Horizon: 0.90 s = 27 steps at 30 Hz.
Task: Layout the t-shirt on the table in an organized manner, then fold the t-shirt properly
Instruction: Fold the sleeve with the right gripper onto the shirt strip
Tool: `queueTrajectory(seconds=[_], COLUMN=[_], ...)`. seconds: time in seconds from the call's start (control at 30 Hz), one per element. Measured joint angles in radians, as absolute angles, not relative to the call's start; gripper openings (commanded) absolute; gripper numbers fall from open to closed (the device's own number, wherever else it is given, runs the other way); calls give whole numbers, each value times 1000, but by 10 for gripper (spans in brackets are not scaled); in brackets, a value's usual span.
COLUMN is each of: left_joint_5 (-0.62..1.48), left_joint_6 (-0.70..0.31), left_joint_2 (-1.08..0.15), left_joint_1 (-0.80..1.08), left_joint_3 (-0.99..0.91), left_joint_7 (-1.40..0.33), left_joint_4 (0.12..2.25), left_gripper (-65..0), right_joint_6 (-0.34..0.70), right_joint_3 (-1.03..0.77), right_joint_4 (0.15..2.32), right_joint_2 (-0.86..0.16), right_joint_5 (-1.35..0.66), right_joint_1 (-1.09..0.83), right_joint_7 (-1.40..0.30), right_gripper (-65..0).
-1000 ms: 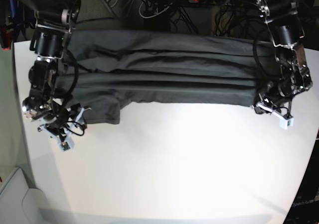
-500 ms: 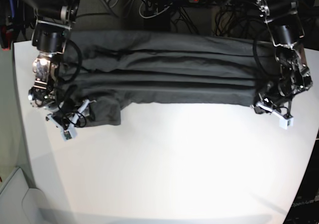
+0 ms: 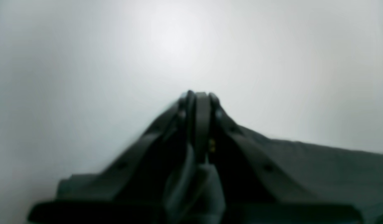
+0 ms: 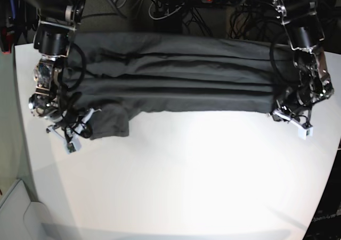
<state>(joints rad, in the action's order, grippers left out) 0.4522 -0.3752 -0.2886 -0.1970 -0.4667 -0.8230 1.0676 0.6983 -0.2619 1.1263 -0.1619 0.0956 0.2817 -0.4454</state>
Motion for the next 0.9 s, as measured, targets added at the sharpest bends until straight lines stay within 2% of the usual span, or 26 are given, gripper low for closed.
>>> queueTrajectory(seconds=[0.13,0.4,0.7,0.9], left_joint_5=[524,580,589,585], left_joint_6=[-374,-377,-389,-389], left_joint_2=[-287,-294,-256,-252], left_joint_1=[-194,-159,-94,-56], left_joint_3=[-466,-468,-657,-693], left_joint_7=[-891,-993,-1130,-1191], left_joint_4=[1149,1302,1472,1544], left_gripper=[-647,-647,-647,-647], right_joint_6=[699,702,703,702], right_joint_3=[-272,-402,-439,-439], right_joint_4=[1253,1475,1727,1885], right_joint_2=[-159,-131,-133,-132], right_joint_5=[82,92,-47,-110], right_joint_1=[271,213,-1,-147], right_joint_7=[-461,-627,-708,-716], right_gripper=[-650,-650,-650,-650])
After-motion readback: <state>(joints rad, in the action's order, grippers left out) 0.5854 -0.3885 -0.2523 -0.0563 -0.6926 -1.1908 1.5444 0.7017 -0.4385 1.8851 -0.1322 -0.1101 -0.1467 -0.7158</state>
